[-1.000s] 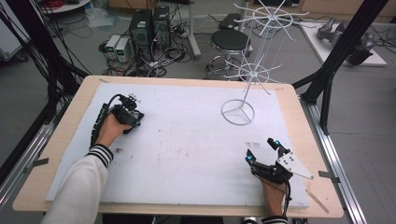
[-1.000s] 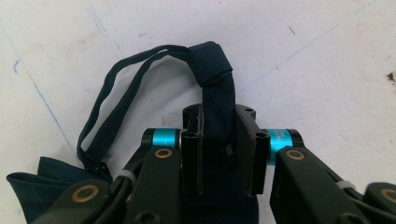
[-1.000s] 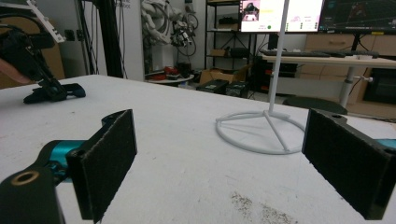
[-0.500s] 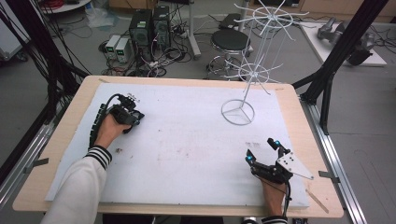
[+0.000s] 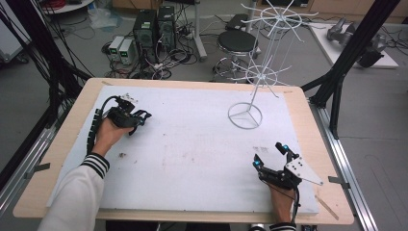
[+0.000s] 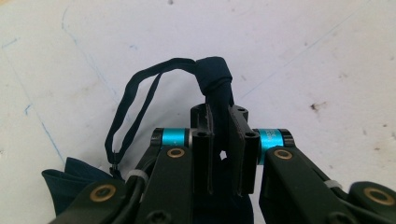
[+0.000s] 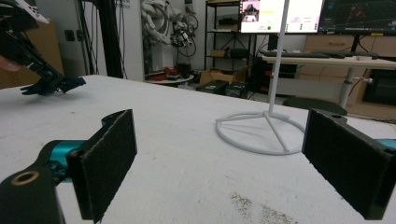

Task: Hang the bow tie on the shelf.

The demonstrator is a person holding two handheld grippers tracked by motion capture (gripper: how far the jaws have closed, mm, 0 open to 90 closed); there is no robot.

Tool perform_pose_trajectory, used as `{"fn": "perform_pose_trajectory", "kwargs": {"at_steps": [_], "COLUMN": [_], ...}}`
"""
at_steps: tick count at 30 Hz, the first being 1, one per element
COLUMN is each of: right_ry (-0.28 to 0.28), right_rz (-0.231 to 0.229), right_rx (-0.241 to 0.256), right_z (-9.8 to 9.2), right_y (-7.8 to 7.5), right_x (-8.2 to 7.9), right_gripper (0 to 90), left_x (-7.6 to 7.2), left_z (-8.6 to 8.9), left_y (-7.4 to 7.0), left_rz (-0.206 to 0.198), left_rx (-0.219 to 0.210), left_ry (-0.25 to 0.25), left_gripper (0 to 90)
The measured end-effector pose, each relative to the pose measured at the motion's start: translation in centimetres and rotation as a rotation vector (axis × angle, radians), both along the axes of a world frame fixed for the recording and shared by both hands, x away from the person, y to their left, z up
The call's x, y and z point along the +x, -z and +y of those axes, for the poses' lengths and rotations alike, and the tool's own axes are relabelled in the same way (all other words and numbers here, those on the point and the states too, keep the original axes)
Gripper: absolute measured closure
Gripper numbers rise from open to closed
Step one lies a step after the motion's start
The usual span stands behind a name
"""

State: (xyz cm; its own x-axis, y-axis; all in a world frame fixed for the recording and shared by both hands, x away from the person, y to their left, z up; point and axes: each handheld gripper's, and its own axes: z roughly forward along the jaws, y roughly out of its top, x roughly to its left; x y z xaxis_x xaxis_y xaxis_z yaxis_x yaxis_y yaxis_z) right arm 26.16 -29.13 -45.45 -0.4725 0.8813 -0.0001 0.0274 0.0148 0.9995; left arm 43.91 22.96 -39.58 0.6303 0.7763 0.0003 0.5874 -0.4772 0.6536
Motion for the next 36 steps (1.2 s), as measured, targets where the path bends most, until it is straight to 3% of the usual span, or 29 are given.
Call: {"fn": "perform_pose_trajectory", "kwargs": {"at_steps": [8,14,18,24,36], "right_ry": [0.000,0.001,0.001,0.000,0.000], "right_rz": [-0.004,-0.005,-0.005,-0.005,-0.004], "right_rx": [-0.006,-0.006,-0.006,-0.005,-0.002], "right_z": [0.0,0.0,0.0,0.0,0.0], "right_y": [0.0,0.0,0.0,0.0,0.0], "right_x": [0.0,0.0,0.0,0.0,0.0], "right_gripper": [9.2,9.2,9.2,9.2,9.2], "left_x": [-0.7,-1.3,-1.5,-1.7,-1.9], "left_z": [0.0,-0.1,-0.4,-0.6,-2.7], "left_y": [-0.6,-1.0,-1.3,-2.0,-3.7], "left_rz": [-0.054,-0.123,-0.147,-0.167,-0.223], "left_rx": [-0.077,-0.171,-0.229,-0.356,-0.405], "left_ry": [0.019,0.035,0.040,0.060,0.123], "left_gripper": [80.8,80.8,80.8,80.8,80.8]}}
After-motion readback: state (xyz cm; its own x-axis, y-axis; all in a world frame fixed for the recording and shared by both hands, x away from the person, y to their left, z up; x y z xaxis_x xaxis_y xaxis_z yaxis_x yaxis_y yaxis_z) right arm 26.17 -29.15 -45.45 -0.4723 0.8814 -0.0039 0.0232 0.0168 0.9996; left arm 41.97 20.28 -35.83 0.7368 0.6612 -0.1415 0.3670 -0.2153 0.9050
